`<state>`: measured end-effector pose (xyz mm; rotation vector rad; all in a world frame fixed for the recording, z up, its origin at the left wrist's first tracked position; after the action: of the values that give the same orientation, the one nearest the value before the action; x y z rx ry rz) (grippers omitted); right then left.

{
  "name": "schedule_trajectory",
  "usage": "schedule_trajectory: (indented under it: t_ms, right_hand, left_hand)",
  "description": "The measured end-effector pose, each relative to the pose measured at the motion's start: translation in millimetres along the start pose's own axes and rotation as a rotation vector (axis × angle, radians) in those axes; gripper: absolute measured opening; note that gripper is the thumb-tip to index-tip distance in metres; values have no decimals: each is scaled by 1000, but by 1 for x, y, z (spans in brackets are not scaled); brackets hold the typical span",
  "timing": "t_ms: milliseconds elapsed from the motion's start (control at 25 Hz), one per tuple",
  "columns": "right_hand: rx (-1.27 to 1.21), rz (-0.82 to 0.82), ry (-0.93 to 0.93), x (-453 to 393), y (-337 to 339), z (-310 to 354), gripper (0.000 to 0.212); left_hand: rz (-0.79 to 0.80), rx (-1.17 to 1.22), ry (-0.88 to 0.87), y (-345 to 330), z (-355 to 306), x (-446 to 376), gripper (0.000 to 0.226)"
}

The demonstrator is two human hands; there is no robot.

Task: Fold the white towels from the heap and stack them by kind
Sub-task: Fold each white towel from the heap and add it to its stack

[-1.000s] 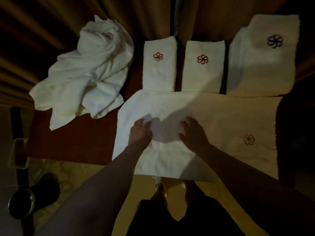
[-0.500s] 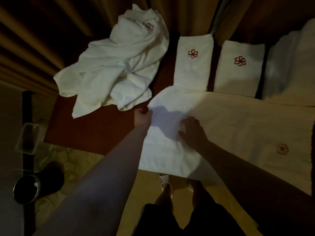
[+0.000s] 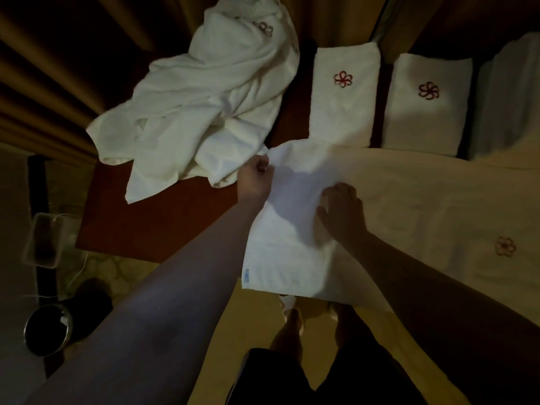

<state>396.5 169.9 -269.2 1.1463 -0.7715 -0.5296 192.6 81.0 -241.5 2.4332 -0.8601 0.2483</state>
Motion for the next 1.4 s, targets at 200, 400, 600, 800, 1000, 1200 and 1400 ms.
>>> schedule_trajectory:
  t_ms: [200, 400, 600, 800, 1000, 1200, 1400]
  right_hand:
    - [172, 110, 49, -23, -9, 18, 57]
    - [194, 174, 57, -26, -16, 19, 64]
    - [14, 236, 56, -17, -19, 15, 79]
    - [-51, 61, 59, 32, 1, -23, 46]
    - [-109, 65, -59, 94, -14, -27, 24]
    - [23, 149, -47, 124, -40, -12, 38]
    - [-35, 160, -24, 136, -48, -10, 62]
  left_hand:
    - [-20, -200, -121, 4, -10, -8, 42]
    - [-109, -397, -280, 2, -21, 9, 21]
    - [280, -504, -512, -64, -11, 73, 15]
    - [485, -569, -363, -98, 30, 121, 22]
    - [565, -722, -424, -87, 62, 142, 11]
    - [664, -660, -464, -75, 78, 161, 12]
    - [744, -996, -604, -74, 88, 180, 82]
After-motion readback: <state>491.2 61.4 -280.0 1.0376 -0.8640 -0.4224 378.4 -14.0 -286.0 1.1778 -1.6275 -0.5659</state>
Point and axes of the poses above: each hand's wrist, its own x-axis away from the middle knuckle, its own y-axis out of the back of the hand, z = x × y, the point moved 9 cm from there along -x, towards the middle knuckle, and after that the axes turned 9 degrees about x, right-handed, at the moved point
